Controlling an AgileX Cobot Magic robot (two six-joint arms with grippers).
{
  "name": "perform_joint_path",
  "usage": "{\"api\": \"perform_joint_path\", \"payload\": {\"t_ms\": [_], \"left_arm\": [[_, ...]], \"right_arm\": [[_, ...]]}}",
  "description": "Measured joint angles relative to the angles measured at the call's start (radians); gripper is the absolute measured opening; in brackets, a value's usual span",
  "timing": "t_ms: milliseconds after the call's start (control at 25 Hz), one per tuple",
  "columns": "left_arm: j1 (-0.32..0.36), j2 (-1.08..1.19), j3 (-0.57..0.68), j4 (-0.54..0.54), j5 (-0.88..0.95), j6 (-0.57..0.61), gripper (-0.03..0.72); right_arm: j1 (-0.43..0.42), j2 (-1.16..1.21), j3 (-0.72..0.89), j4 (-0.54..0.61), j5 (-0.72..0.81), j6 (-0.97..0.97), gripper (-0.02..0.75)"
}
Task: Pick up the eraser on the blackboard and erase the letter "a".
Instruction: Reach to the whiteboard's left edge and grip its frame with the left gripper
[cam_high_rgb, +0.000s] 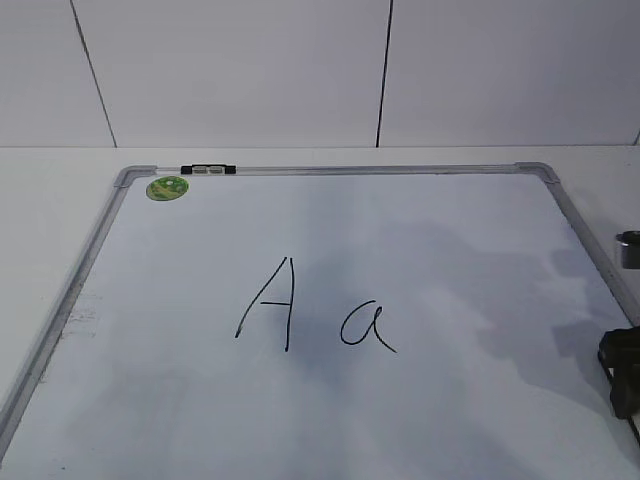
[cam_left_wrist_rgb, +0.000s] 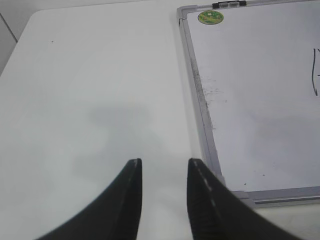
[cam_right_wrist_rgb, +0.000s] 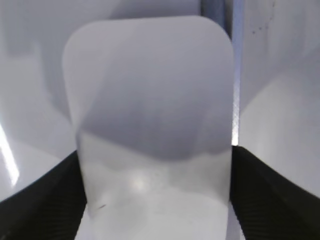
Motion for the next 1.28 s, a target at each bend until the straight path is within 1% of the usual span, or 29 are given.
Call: {"api": "perform_joint_path", "payload": {"t_ms": [400,600,720,1280], "left_arm": [[0.0,0.0,0.0,0.0,0.0,0.0,0.239],[0.0,0.0,0.0,0.0,0.0,0.0,0.239],[0.0,0.0,0.0,0.0,0.0,0.0,0.239],[0.0,0.0,0.0,0.0,0.0,0.0,0.239]], "right_arm": [[0.0,0.0,0.0,0.013,-0.006,0.001,0.646],[0.0,0.0,0.0,0.011,-0.006,0.001,0.585],[0.0,0.0,0.0,0.009,-0.006,0.001,0.572],[0.0,0.0,0.0,0.009,-0.006,-0.001,0.568]]}}
